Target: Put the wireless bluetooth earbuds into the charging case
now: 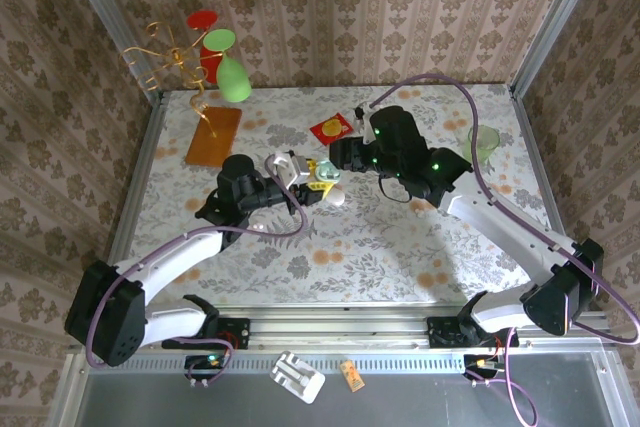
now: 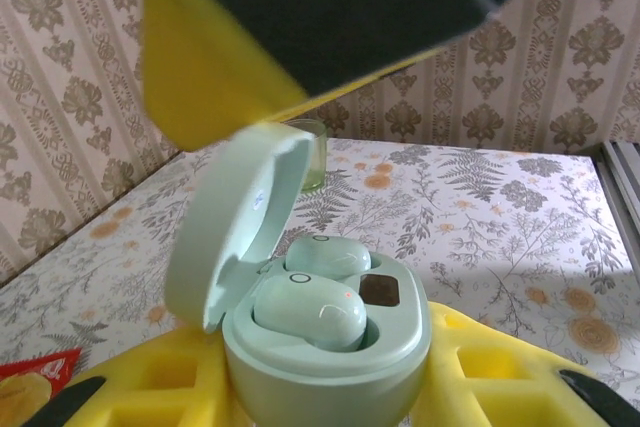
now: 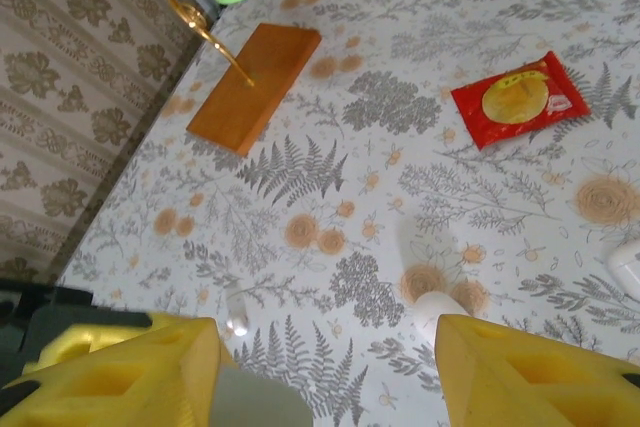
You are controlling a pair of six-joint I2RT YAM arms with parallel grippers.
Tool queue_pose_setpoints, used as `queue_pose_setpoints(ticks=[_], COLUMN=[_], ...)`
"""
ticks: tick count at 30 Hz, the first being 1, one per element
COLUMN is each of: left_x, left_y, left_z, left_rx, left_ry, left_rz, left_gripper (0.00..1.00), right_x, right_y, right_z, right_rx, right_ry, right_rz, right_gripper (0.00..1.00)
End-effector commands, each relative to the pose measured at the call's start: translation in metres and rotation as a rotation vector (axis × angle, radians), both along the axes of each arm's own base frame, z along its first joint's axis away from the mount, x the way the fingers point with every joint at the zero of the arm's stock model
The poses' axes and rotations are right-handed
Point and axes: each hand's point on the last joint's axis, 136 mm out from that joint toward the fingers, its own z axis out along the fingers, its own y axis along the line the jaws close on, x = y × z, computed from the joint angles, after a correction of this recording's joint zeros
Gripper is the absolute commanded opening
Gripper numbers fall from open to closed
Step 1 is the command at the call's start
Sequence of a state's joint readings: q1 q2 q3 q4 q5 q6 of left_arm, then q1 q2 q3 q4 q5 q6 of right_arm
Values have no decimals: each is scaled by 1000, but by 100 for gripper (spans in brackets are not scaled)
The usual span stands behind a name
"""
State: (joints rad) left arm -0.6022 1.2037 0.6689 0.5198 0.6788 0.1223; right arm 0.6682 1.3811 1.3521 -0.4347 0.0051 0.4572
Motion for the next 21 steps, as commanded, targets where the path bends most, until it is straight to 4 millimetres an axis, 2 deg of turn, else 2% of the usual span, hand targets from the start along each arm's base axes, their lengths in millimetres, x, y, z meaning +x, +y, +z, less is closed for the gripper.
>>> queue_pose_setpoints(ticks=[1, 5, 10, 14, 16, 21], left_x=[9, 12, 13, 15, 21, 23], left_y=[6, 5, 2, 3, 5, 4], left_z=[16, 22, 31, 45, 52, 60], left_rx=[-63, -91, -131, -198, -235, -286], left_ry=[12, 9, -2, -23, -30, -66], left_rz=[48, 49, 34, 43, 82, 102], left_gripper=[23, 23, 23, 23, 22, 22], right_x=[-16, -26, -26, -32, -37, -45], right_y=[4, -1, -4, 5, 9, 14], right_z=[2, 8, 26, 38, 41, 44], right_rx=[-8, 45, 413, 704, 796, 929], right_ry=[23, 24, 118, 212, 262, 303], right_rz=[86, 94, 108, 211, 256, 318], right_gripper=[59, 60, 64, 68, 70, 71])
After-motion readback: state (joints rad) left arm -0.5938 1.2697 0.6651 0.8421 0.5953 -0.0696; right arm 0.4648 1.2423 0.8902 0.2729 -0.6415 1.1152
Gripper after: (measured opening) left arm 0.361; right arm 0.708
